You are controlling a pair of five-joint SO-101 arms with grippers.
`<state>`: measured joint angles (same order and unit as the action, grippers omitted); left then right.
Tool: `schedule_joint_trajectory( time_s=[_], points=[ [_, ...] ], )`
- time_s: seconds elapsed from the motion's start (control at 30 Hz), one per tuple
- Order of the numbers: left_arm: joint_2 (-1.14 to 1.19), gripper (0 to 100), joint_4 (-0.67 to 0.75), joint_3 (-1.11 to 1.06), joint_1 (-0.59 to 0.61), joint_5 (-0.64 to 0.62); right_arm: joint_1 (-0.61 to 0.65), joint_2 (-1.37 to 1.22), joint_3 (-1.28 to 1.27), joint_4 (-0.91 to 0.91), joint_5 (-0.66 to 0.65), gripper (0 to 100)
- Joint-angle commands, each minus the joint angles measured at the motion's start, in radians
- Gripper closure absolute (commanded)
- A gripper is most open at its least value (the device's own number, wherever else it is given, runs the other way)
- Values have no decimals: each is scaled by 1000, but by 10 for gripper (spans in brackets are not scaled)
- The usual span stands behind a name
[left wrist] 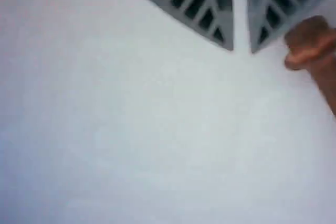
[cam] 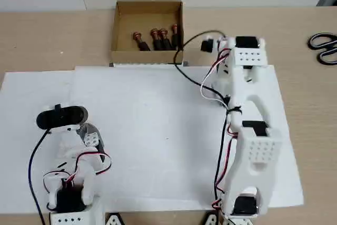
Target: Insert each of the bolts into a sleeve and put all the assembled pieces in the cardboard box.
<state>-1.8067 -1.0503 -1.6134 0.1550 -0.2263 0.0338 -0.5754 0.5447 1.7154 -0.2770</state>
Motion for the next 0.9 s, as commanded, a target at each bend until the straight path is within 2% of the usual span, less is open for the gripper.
schedule_joint_trajectory(
  time_s=[0.0, 0.1, 0.27, 0.43, 0.53, 0.63, 0.87],
  points=[
    [-11, 994, 52, 58, 5, 2, -8, 197, -18, 25, -9, 995],
    [-11, 994, 57, 125, 2, -3, -8, 318, -110, 25, -8, 995],
    [-8, 994, 92, 242, 3, -127, -27, 499, -296, 22, -8, 995],
    [-6, 994, 94, 331, 5, -204, -122, 659, -476, 22, -14, 995],
    [-5, 994, 94, 378, 5, -206, -202, 746, -595, 19, -38, 995],
    [-5, 994, 114, 390, 5, -170, -262, 826, -706, 16, -91, 995],
    [97, 994, 169, 469, 5, 55, -361, 992, -891, -2, -172, 995]
  ],
)
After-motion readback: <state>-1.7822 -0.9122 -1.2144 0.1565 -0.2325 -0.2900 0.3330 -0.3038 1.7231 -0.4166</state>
